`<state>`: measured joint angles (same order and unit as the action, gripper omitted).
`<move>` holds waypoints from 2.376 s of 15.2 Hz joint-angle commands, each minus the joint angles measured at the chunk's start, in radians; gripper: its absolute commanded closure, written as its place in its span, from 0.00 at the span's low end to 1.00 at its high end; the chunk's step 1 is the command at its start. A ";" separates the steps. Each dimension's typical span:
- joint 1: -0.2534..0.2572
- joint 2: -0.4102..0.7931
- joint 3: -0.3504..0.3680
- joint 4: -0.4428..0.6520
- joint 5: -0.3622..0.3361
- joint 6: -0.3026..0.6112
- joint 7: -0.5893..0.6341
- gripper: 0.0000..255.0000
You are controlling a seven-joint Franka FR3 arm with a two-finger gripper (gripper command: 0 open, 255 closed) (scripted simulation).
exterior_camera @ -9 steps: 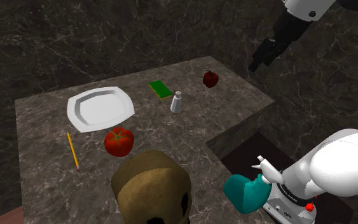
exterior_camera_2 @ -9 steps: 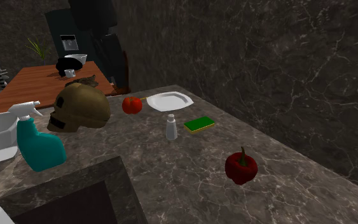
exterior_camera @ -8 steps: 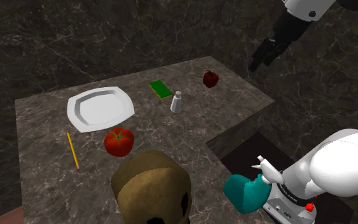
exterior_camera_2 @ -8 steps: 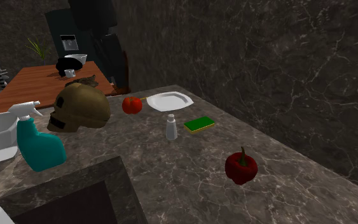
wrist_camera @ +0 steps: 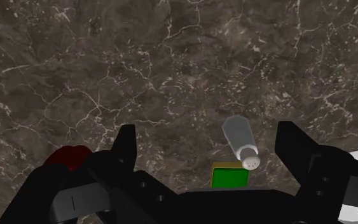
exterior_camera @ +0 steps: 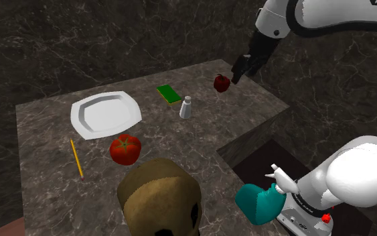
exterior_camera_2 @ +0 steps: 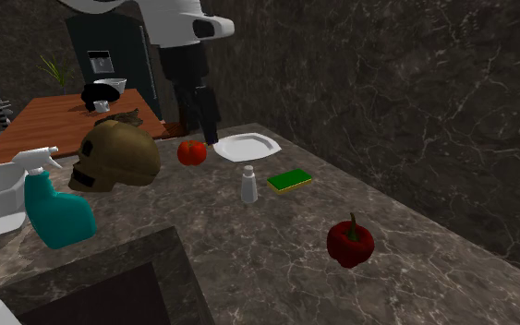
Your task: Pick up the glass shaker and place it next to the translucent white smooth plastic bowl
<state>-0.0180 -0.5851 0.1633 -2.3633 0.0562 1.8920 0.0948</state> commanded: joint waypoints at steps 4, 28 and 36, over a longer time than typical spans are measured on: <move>-0.003 0.178 0.073 0.063 -0.026 0.095 0.077 0.00; 0.016 0.774 0.174 0.319 -0.290 0.325 0.351 0.00; 0.016 0.774 0.174 0.319 -0.290 0.324 0.351 1.00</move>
<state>-0.0018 0.1887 0.3370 -2.0437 -0.2342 2.2166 0.4458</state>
